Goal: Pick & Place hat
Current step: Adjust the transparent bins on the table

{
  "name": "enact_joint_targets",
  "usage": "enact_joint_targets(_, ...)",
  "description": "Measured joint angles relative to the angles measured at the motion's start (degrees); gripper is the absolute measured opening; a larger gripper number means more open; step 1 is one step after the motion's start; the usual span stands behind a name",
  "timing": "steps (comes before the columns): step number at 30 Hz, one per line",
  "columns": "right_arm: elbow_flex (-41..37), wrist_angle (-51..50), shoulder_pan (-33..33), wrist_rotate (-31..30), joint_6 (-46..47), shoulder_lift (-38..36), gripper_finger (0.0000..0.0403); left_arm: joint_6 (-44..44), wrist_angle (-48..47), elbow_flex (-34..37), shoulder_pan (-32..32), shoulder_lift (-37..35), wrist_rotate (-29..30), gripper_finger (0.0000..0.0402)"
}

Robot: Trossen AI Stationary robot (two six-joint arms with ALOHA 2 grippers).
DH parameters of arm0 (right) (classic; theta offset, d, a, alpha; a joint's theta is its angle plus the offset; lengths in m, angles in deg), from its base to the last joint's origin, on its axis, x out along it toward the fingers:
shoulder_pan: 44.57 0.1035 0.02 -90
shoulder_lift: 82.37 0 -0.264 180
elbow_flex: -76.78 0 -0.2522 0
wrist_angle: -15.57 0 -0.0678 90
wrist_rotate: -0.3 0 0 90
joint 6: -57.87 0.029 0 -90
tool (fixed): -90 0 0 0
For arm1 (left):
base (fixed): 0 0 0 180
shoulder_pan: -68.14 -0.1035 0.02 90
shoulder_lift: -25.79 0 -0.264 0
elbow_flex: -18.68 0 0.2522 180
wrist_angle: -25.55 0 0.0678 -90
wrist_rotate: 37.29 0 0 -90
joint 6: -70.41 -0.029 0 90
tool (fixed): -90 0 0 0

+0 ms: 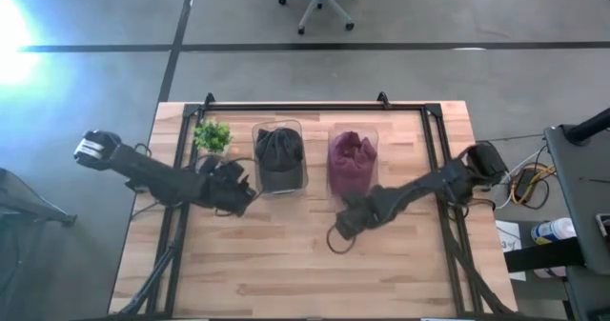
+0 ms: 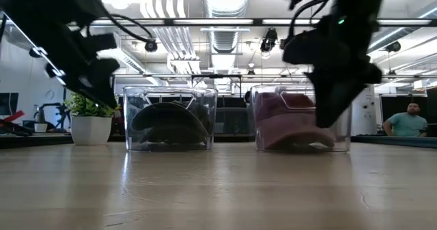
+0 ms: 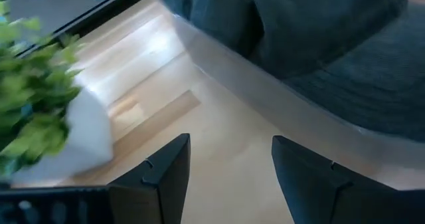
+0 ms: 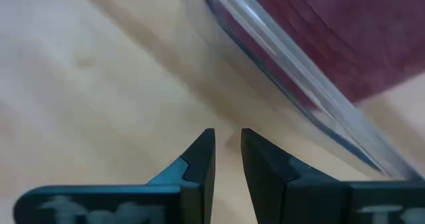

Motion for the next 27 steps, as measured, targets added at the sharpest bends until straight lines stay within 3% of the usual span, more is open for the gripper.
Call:
enact_joint_targets(6,2.29,0.21,-6.07,0.45,-7.25,-0.12,0.0068,-14.83,12.61,4.87,-9.71,-0.22,-2.68,0.0206)
enact_joint_targets(13,4.86,-5.95,-3.48,0.45,-7.54,-3.66,0.0072,-26.81,19.69,7.25,-19.89,-0.48,-6.55,0.0206)
enact_joint_targets(16,4.98,-11.21,-1.42,0.48,-3.74,-7.17,0.0067,-30.3,24.0,7.46,-21.96,-0.46,-7.59,0.0206)
enact_joint_targets(21,2.38,-29.52,0.17,-1.18,10.3,-13.72,0.006,-34.17,32.01,7.45,-24.17,-0.21,-7.55,0.0206)
enact_joint_targets(24,-2.05,-34.5,-3.71,-1.69,14.47,-18.82,0.0059,-36.77,36.03,7.46,-25.75,1.05,-7.57,0.0206)
enact_joint_targets(27,-8.66,-29.65,-11.43,-2.01,12.66,-24.4,0.0059,-37.28,37.47,7.41,-27.51,2.52,-8.4,0.0206)
